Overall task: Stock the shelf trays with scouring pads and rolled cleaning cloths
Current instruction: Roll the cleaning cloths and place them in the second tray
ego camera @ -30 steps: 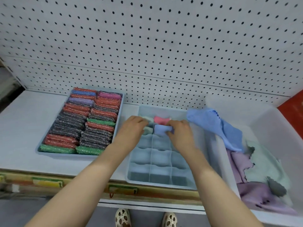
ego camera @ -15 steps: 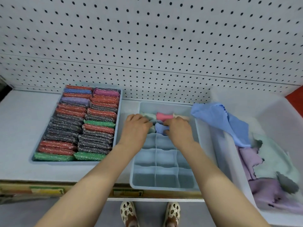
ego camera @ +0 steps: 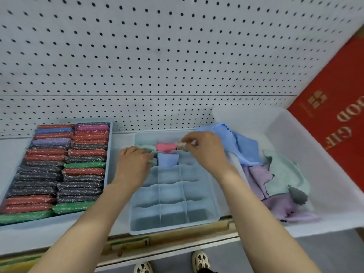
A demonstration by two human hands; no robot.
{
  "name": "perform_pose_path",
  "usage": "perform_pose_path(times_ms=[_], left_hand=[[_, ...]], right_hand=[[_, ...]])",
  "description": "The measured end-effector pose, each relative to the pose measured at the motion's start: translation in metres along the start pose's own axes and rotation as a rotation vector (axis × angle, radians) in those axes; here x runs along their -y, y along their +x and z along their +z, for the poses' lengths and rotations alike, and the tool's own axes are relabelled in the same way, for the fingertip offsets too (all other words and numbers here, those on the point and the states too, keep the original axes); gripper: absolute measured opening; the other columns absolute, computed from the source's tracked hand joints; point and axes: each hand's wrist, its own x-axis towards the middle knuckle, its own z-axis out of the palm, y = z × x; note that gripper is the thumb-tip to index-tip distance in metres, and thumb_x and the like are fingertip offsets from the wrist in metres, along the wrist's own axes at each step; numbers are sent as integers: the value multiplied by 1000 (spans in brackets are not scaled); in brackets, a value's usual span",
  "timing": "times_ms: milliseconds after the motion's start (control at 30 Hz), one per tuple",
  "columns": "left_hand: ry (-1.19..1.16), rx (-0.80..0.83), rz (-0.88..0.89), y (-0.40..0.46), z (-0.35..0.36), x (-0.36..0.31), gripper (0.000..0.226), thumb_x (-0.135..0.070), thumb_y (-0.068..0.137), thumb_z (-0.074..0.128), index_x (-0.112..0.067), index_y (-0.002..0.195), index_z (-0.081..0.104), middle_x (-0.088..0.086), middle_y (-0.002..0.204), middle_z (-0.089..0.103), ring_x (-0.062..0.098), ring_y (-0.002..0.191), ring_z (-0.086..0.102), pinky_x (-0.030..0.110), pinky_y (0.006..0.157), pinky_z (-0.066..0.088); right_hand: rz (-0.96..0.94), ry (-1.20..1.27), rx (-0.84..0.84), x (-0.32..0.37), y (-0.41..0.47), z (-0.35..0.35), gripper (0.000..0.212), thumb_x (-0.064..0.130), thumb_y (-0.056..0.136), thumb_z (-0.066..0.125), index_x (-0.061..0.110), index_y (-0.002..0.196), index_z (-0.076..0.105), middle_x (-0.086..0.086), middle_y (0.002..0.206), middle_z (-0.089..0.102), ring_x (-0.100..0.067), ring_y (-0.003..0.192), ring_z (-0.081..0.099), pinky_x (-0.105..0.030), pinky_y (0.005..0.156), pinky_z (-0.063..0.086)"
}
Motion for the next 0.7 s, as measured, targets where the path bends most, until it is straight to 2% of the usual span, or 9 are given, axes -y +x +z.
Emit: perform_pose_path(times_ms=[67,133,200,267,333,400,467,633,700], left_hand=[[-62,-56,-26,5,-4,-14,23,-13,73,76,-23,93,77,2,92,74,32,89,62,37,76,43],[-150,-104,-14,15,-7,-36,23,-10,76,73,-20,97,76,4,91,73,34,86,62,36,71,46],[-239,-122,-16,27,-11,-64,22,-12,82,70,-20,102,75,4,96,73,34,87,62,37,71,48],[-313,-143,-38,38,-13,-91,27,-13,84,68,-18,110,72,5,105,71,34,96,62,38,79,48],[-344,-151,-59,48,-14,-114,32,-13,85,67,-18,116,69,4,114,69,30,105,60,36,86,46],[-374,-144,-79,57,-17,-133,35,-12,87,64,-18,122,66,3,119,66,27,107,59,30,86,41],[-431,-138,-96,66,-19,-148,35,-13,91,61,-17,126,63,3,122,63,25,107,59,25,83,38],[-538,-236,-37,89,-36,-179,45,-31,93,60,-18,135,54,1,134,56,17,121,52,24,97,37],[-640,-276,-41,97,-54,-190,40,-35,89,60,-21,127,60,-4,126,61,10,115,53,19,95,37]], right_hand=[[32,28,-156,-19,-2,-41,20,11,87,61,24,92,75,14,80,68,0,63,55,-17,69,41],[102,-53,-239,-50,3,-75,22,11,86,59,24,97,73,11,81,67,-10,69,58,-23,73,43],[182,-109,-165,-81,15,-94,28,15,87,63,22,113,68,4,92,69,-19,84,63,-27,79,44],[262,-120,18,-105,29,-96,44,22,89,65,18,132,57,-7,117,67,-25,104,62,-29,88,42],[289,-51,169,-120,42,-87,43,27,91,64,16,132,57,-7,126,62,-27,113,59,-29,90,41],[241,36,192,-128,51,-80,15,25,91,63,16,102,67,-1,99,68,-24,96,61,-20,72,41],[189,141,135,-131,57,-84,13,23,90,65,15,80,65,1,74,62,-19,75,53,-12,55,35],[-71,376,133,-108,63,-121,11,23,90,65,15,83,67,7,80,68,-9,77,60,-23,73,44],[-181,425,187,-93,64,-140,10,21,92,63,14,86,66,7,77,65,-6,71,56,-26,69,42]])
